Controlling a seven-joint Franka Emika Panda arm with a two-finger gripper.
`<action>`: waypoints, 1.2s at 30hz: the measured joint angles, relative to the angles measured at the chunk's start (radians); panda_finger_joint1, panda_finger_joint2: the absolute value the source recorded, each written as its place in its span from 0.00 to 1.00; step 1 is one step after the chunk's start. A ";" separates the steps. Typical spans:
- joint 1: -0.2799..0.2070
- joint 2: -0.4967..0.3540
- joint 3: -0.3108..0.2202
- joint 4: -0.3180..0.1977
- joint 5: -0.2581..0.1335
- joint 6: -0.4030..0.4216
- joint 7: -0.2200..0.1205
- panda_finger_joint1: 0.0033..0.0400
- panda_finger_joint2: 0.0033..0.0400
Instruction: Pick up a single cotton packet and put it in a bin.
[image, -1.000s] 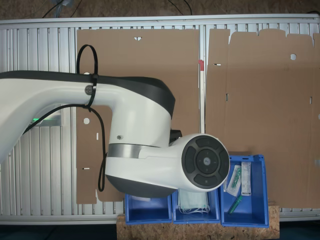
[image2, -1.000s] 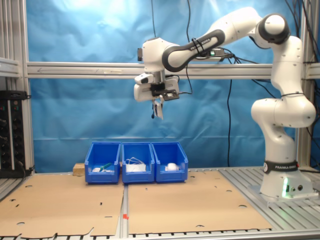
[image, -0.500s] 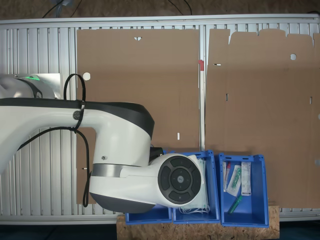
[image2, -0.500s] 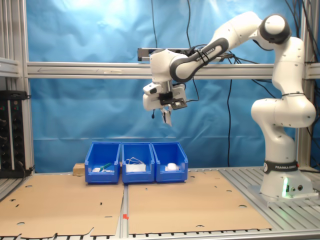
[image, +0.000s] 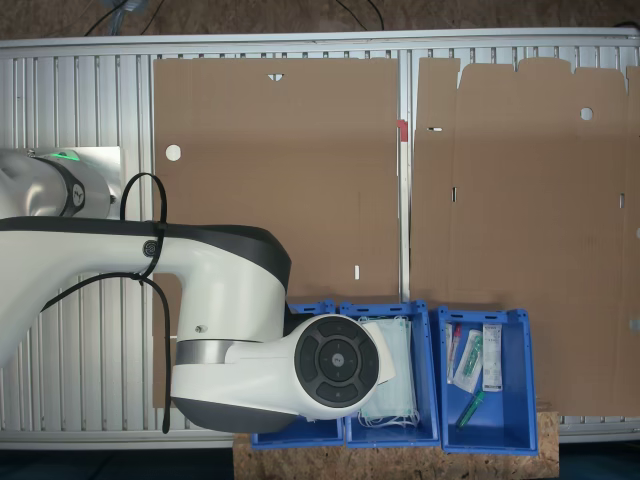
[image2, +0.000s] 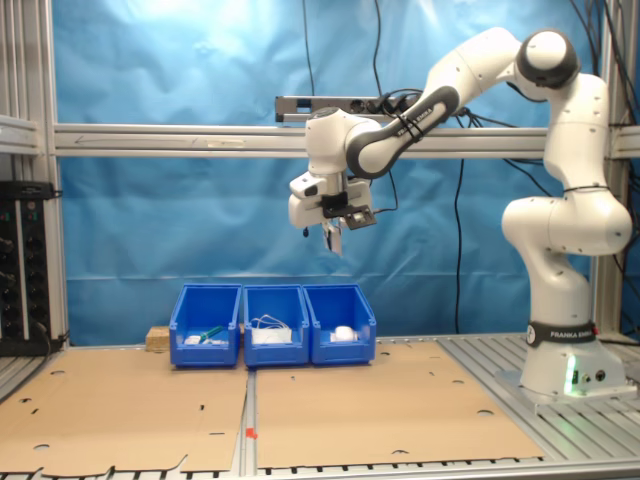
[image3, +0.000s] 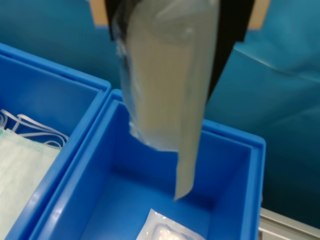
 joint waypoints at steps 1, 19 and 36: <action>0.000 0.001 -0.003 -0.003 -0.005 0.009 0.000 0.05 0.05; 0.000 0.003 -0.022 -0.021 -0.048 0.090 -0.007 0.06 0.06; 0.001 0.003 -0.029 -0.022 -0.058 0.120 -0.040 0.06 0.06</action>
